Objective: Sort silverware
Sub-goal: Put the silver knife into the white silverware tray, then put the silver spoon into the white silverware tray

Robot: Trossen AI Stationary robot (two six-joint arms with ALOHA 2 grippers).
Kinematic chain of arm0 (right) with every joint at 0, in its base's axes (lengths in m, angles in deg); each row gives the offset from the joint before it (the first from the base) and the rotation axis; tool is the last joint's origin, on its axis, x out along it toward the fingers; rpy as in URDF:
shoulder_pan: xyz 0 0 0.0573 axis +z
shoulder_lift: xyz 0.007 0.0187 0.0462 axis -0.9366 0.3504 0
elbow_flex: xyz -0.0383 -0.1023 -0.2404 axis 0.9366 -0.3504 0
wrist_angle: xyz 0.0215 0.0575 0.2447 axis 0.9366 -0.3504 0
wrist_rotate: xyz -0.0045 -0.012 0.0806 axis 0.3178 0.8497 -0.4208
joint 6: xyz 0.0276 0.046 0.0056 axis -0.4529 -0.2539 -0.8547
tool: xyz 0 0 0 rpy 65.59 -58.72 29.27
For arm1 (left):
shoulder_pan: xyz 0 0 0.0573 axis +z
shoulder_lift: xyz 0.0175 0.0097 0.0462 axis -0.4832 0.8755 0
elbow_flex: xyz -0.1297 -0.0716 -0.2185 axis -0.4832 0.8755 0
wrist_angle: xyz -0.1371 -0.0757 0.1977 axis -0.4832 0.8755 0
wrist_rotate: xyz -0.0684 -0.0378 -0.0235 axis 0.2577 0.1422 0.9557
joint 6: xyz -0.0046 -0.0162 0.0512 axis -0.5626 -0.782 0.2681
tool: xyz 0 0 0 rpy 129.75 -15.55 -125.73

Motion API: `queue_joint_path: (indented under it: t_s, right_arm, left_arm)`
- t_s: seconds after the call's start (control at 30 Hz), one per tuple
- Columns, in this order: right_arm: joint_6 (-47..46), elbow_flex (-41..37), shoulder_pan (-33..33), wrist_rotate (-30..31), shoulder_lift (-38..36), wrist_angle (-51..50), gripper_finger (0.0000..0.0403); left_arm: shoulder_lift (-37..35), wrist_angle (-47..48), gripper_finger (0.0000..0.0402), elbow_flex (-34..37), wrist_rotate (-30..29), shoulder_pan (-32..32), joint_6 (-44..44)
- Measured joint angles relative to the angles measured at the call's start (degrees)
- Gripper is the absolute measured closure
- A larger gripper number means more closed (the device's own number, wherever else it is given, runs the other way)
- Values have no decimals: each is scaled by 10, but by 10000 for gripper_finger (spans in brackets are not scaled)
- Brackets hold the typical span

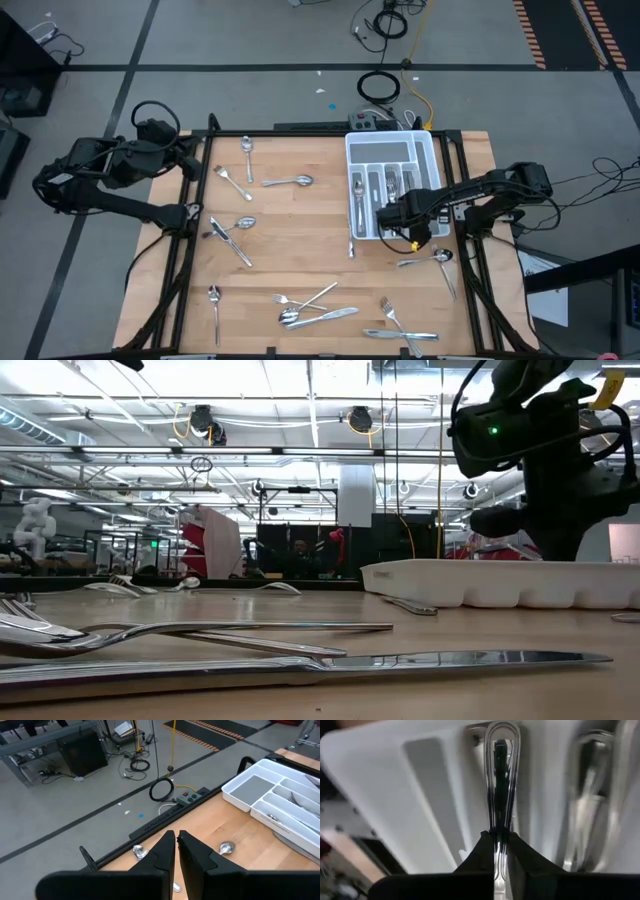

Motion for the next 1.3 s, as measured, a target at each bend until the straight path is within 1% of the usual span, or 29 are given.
queue_joint_path:
  t_s: [0.13, 0.3, 0.4, 0.47, 0.5, 0.6, 0.7, 0.77, 0.83, 0.9, 0.97, 1.0, 1.07, 1.13, 1.3]
  right_arm:
    - [-67, 0, 0, -1, 0, 21, 371]
    - [-82, 0, 0, -3, 0, 26, 316]
    - [-101, 0, 0, 0, 0, 25, 291]
    - [-119, 0, 0, 9, 0, 24, 279]
    - [-133, 0, 0, 24, 0, 24, 274]
    - [-209, 12, -2, 76, -1, 17, 268]
    - [-298, 48, -8, 83, -2, -10, 267]
    - [-382, 83, -10, 75, -2, -30, 266]
    - [-485, 126, -14, 46, -2, -52, 266]
    - [-580, 168, -22, -29, -3, -70, 266]
    - [-661, 191, -30, -121, -11, -69, 266]
    - [-697, 193, -30, -161, -17, -59, 266]
    - [-759, 184, -19, -215, -30, -36, 266]
    - [-802, 160, 2, -241, -45, -25, 266]
    - [-896, 84, 69, -263, -90, -2, 266]
  left_arm:
    - [0, 0, 369, 0, 0, 0, 0]
    - [0, 0, 369, 0, 0, 0, 0]
    - [0, 0, 369, 0, 0, 0, 0]
    - [0, 0, 369, 0, 0, 0, 0]
    - [0, 0, 369, 0, 0, 0, 0]
    - [0, 0, 369, 0, 0, 0, 1]
    - [0, 0, 369, 0, 0, 0, 1]
    - [0, 0, 369, 0, -1, 0, 1]
    - [0, 0, 369, 0, -3, 0, 1]
    - [0, 0, 369, 0, -3, 0, 1]
    - [0, 0, 369, 0, -3, 0, 1]
    - [0, 0, 369, 0, -3, 0, 1]
    - [0, 1, 369, 0, -3, 0, 1]
    - [0, 2, 369, 0, -3, 0, 1]
    - [0, 9, 369, 0, -3, 0, 2]
